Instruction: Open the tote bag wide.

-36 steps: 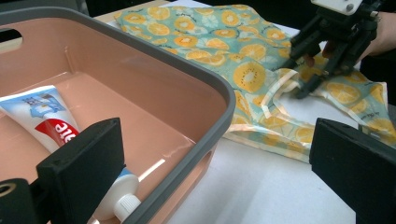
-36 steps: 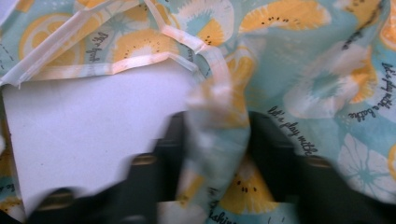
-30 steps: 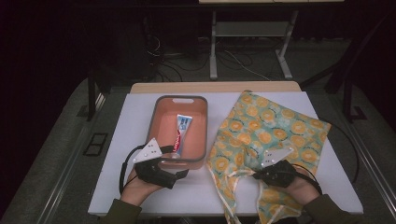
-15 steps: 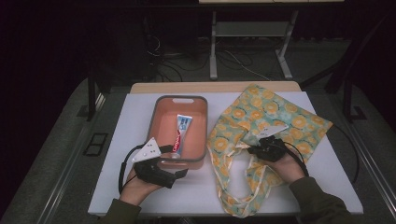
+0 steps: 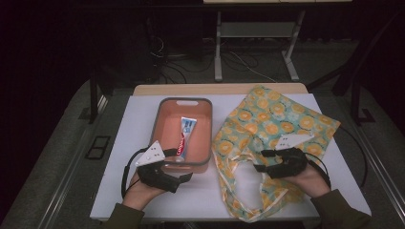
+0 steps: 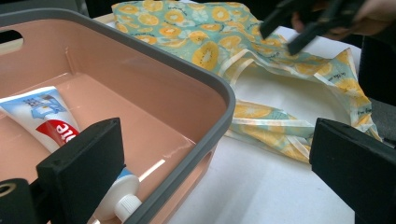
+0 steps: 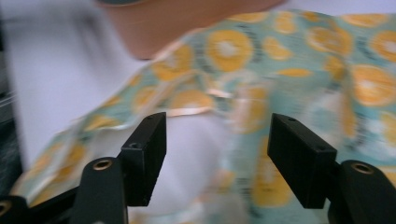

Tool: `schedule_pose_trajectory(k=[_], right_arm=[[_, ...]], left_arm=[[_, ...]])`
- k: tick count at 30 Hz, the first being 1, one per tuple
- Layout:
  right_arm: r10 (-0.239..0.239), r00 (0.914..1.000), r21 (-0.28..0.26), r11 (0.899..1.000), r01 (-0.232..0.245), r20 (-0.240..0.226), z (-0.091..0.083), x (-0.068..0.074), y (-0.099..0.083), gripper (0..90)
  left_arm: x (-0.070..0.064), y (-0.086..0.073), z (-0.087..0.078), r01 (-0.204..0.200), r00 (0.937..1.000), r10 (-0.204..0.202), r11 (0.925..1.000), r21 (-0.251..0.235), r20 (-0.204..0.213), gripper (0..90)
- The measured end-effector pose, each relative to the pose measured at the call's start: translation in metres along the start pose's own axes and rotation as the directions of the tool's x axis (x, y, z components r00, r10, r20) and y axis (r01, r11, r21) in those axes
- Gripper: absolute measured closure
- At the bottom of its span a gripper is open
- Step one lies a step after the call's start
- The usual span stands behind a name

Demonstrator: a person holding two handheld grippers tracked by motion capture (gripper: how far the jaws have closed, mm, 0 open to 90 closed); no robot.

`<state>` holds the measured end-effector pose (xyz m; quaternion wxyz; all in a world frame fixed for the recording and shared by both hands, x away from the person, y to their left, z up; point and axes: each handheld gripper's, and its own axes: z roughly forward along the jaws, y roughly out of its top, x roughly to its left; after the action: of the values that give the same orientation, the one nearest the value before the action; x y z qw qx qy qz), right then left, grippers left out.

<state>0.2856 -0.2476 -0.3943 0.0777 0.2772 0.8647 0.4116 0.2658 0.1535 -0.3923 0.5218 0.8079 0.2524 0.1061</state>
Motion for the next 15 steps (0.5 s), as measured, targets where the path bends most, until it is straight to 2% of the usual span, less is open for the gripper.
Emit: schedule_pose_trajectory(k=[3, 6, 13, 15], right_arm=[[-0.032, 0.9964, 0.007, 0.999, 0.033, -0.078, 0.004, 0.022, -0.001, 37.1], [-0.071, 0.9869, 0.035, 0.996, 0.077, -0.145, 0.016, 0.042, -0.004, 39.2], [-0.104, 0.967, 0.093, 0.987, 0.128, -0.233, 0.038, 0.066, -0.005, 45.5], [-0.118, 0.9629, 0.122, 0.981, 0.151, -0.243, 0.045, 0.07, -0.007, 47.8]], left_arm=[[-0.001, 0.0, 0.001, -0.002, 1.0, 0.002, 1.0, 0.002, 0.001, 1.7], [-0.001, 0.0, 0.002, -0.002, 1.0, 0.002, 1.0, 0.003, 0.002, 1.8], [-0.001, 0.0, 0.002, -0.004, 1.0, 0.004, 1.0, 0.006, 0.005, 1.8], [-0.001, 0.0, 0.002, -0.003, 1.0, 0.003, 1.0, 0.006, 0.005, 1.7]])
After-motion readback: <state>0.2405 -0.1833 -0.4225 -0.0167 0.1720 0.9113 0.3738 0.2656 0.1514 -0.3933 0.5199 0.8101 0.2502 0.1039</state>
